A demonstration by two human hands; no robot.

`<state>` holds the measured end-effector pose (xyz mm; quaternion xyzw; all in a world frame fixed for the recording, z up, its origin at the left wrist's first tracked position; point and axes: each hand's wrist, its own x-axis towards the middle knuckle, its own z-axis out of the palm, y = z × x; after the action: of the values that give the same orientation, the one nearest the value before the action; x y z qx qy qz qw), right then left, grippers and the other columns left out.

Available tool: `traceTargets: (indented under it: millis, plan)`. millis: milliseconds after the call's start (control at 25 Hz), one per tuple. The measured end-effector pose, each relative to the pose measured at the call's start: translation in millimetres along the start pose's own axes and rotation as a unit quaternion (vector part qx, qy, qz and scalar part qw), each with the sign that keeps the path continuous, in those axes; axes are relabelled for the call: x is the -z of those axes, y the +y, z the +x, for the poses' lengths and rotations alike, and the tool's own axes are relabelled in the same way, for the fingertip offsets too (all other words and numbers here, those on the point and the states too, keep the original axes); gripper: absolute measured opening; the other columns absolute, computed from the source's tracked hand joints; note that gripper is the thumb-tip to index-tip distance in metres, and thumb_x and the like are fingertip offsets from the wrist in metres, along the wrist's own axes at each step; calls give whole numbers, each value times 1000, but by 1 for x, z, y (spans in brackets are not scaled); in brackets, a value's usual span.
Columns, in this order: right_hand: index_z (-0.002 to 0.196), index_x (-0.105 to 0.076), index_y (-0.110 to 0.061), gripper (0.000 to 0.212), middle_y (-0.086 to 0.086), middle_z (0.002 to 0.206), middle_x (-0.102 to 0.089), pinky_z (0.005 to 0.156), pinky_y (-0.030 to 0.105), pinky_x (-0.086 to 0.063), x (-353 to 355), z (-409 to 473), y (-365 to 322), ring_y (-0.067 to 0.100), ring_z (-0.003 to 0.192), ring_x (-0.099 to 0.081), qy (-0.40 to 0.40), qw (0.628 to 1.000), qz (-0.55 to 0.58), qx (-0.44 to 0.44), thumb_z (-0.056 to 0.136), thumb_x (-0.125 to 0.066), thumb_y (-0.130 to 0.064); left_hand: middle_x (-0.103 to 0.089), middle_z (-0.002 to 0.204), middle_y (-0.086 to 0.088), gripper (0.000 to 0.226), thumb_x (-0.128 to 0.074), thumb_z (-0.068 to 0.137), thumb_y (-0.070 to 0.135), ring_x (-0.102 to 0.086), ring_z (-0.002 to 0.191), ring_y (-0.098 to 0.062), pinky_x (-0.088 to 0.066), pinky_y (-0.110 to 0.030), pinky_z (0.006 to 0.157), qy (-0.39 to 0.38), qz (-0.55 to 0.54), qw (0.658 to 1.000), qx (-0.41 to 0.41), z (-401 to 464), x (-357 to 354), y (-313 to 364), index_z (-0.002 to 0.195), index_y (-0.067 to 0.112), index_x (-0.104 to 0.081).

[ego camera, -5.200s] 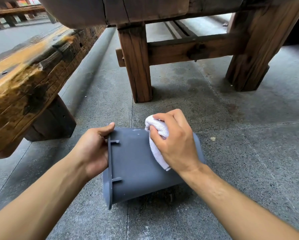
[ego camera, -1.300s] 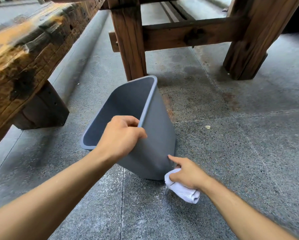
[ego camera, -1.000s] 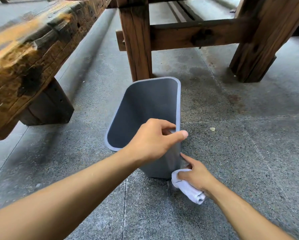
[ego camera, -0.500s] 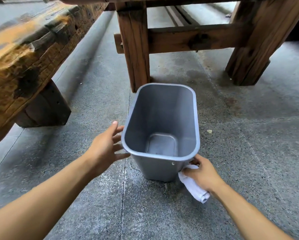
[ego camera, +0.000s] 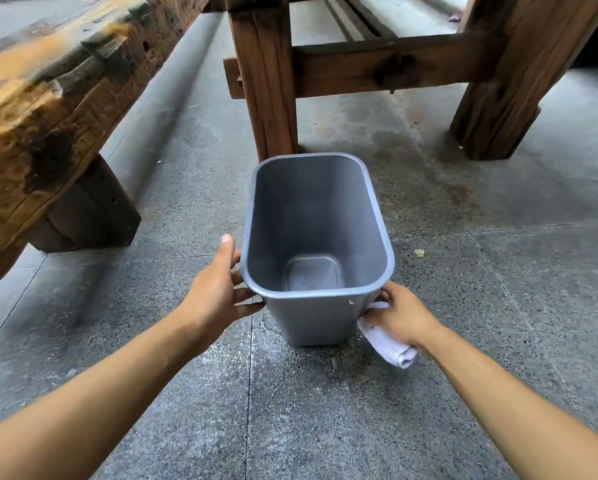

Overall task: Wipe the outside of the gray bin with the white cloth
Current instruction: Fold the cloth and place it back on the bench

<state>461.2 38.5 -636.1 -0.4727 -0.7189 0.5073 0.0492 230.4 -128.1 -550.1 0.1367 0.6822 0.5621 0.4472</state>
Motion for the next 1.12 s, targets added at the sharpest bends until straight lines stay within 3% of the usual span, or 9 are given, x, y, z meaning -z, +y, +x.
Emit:
traceTargets:
  millis: [120,160,280,440,600,760,880,1000,1120]
  plan:
    - [138,-47,-32,68,9,106,-72,84,41,-58,-5,-4,11,27,95,-70,-13,1000,11,-20,79,-74,-11,-78,98,-14,65,-27,101,63,-74,89,-31,-59,-53,85,47,8,999,15,6,10,-17,114,12,-67]
    - [138,-46,-33,65,10,108,-71,78,36,-58,-6,-8,16,27,94,-71,-24,999,29,-38,82,-74,-13,-75,95,-18,63,-30,103,58,-73,86,-34,-58,-52,82,59,16,997,47,7,15,-30,114,7,-65]
    - [128,-63,-11,40,8,111,-75,76,27,-60,-13,-28,27,20,96,-74,-70,981,149,-108,89,-73,-16,-73,85,-19,49,-41,104,43,-69,76,-33,-59,-45,71,25,63,979,191,-7,18,-72,115,0,-62]
    - [118,-71,-5,28,14,108,-77,70,26,-59,-32,-89,21,18,86,-74,-133,899,358,-214,91,-69,-14,-73,99,-19,53,-61,92,53,-71,88,-33,-61,-46,75,-74,38,936,341,-59,-12,-97,111,4,-63]
    - [127,-62,4,38,20,112,-70,93,40,-53,-39,-140,-5,30,96,-67,-171,811,480,-289,92,-63,-11,-79,96,-11,38,-71,87,46,-76,88,-28,-62,-43,78,-138,-39,914,380,-116,-46,-73,103,12,-72]
    - [136,-58,-3,46,19,114,-68,79,38,-57,-22,-191,-60,28,90,-69,-194,756,519,-349,94,-61,-21,-78,92,-9,22,-69,94,21,-74,75,-20,-62,-35,77,-83,-50,925,368,-168,-57,-21,111,9,-66]
    - [131,-63,-12,37,15,117,-71,77,38,-57,5,-226,-112,27,93,-70,-177,764,503,-363,96,-62,-23,-79,89,-11,26,-71,91,12,-76,76,-20,-61,-31,69,-42,-77,923,374,-198,-50,33,113,1,-62]
    - [124,-68,-15,29,11,119,-74,82,36,-59,40,-264,-185,25,101,-73,-146,807,462,-338,96,-62,-16,-79,84,-11,28,-75,88,13,-76,73,-22,-60,-31,64,-2,-87,930,357,-239,-45,102,109,1,-61]
    - [129,-64,-19,39,10,124,-70,92,37,-57,82,-302,-273,24,111,-70,-151,853,408,-289,91,-71,-16,-76,77,-9,31,-84,79,22,-72,66,-23,-57,-33,60,28,-82,941,326,-275,-42,184,94,6,-62]
